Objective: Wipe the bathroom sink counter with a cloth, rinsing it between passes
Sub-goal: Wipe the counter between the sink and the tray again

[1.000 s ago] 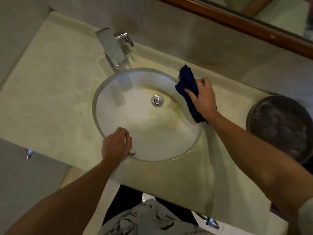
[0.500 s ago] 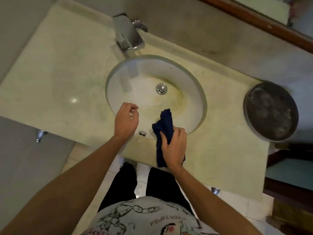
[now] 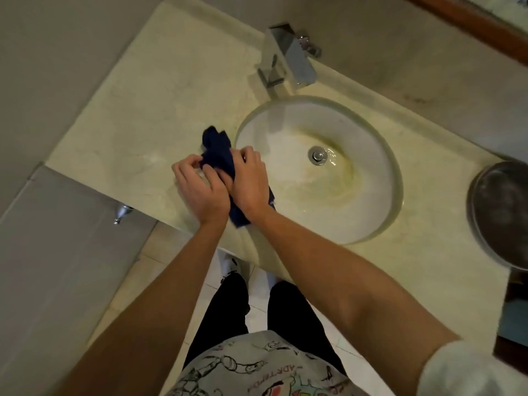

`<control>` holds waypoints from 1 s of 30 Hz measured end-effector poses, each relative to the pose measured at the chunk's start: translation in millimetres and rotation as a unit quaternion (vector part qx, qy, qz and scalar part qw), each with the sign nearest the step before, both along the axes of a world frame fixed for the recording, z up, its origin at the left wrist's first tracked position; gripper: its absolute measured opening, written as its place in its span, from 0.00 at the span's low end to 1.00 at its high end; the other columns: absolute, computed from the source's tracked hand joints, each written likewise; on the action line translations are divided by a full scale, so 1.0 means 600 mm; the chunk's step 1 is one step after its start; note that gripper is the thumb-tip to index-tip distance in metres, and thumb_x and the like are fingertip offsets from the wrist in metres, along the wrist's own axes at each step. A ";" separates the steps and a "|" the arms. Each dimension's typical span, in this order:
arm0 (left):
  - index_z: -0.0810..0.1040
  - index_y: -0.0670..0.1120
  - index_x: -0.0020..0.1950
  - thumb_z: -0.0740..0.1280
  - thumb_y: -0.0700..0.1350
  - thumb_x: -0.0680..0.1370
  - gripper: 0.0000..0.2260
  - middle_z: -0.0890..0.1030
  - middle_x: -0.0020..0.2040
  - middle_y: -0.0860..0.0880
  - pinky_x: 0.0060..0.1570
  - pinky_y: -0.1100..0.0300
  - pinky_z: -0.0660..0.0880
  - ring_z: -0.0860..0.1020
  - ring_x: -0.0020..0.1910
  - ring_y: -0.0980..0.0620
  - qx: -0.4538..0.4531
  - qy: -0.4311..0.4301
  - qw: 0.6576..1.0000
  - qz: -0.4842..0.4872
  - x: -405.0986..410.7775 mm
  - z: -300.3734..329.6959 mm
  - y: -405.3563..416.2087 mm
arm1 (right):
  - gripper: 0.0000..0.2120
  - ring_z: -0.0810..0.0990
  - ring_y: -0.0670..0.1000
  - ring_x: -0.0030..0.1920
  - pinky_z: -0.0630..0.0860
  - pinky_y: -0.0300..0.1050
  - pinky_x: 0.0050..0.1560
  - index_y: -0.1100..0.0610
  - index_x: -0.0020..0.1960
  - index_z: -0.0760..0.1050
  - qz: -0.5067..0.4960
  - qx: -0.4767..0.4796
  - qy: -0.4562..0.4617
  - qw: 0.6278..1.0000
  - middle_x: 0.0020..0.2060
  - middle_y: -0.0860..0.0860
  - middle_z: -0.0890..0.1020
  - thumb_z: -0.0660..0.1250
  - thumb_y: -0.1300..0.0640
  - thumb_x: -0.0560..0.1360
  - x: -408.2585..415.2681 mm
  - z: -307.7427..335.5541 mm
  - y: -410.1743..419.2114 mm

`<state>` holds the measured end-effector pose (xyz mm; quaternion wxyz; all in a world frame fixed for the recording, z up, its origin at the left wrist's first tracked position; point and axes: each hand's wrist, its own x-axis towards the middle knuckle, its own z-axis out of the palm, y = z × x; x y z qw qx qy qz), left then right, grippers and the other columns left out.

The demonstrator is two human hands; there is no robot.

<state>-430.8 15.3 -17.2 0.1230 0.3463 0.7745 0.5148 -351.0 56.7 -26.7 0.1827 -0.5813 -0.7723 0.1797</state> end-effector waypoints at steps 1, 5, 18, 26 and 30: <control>0.74 0.40 0.57 0.60 0.39 0.78 0.09 0.75 0.53 0.44 0.50 0.43 0.76 0.76 0.50 0.44 -0.004 -0.009 1.000 0.008 0.003 -0.004 -0.004 | 0.17 0.74 0.57 0.47 0.73 0.52 0.45 0.56 0.61 0.76 0.004 0.005 -0.003 1.000 0.49 0.55 0.76 0.67 0.45 0.79 -0.017 -0.004 0.027; 0.74 0.42 0.56 0.58 0.39 0.77 0.10 0.74 0.52 0.48 0.51 0.43 0.76 0.75 0.50 0.44 -0.017 -0.045 0.999 0.008 0.019 -0.010 -0.017 | 0.19 0.76 0.59 0.48 0.74 0.53 0.45 0.58 0.62 0.77 0.040 0.014 -0.008 0.999 0.52 0.57 0.78 0.68 0.45 0.79 -0.033 -0.013 0.082; 0.75 0.40 0.59 0.59 0.41 0.78 0.12 0.76 0.55 0.44 0.53 0.49 0.76 0.76 0.51 0.45 -0.075 0.027 0.993 -0.083 0.096 -0.007 -0.004 | 0.17 0.74 0.58 0.45 0.72 0.54 0.44 0.60 0.62 0.78 0.076 0.002 -0.041 0.996 0.48 0.56 0.76 0.65 0.51 0.78 0.360 -0.005 -0.171; 0.76 0.43 0.56 0.63 0.39 0.76 0.10 0.78 0.56 0.47 0.53 0.49 0.70 0.78 0.49 0.44 -0.160 0.119 0.969 -0.145 0.160 -0.044 0.009 | 0.15 0.75 0.61 0.47 0.74 0.57 0.45 0.62 0.56 0.74 -0.144 -0.003 -0.087 0.986 0.48 0.60 0.75 0.63 0.51 0.77 0.626 -0.001 -0.065; 0.76 0.44 0.56 0.63 0.41 0.77 0.08 0.78 0.55 0.49 0.54 0.49 0.70 0.78 0.49 0.45 -0.184 0.147 0.962 -0.136 0.166 -0.044 0.010 | 0.13 0.74 0.61 0.49 0.72 0.55 0.49 0.61 0.59 0.75 -0.156 0.008 -0.090 0.984 0.50 0.60 0.75 0.69 0.53 0.79 0.636 0.000 0.054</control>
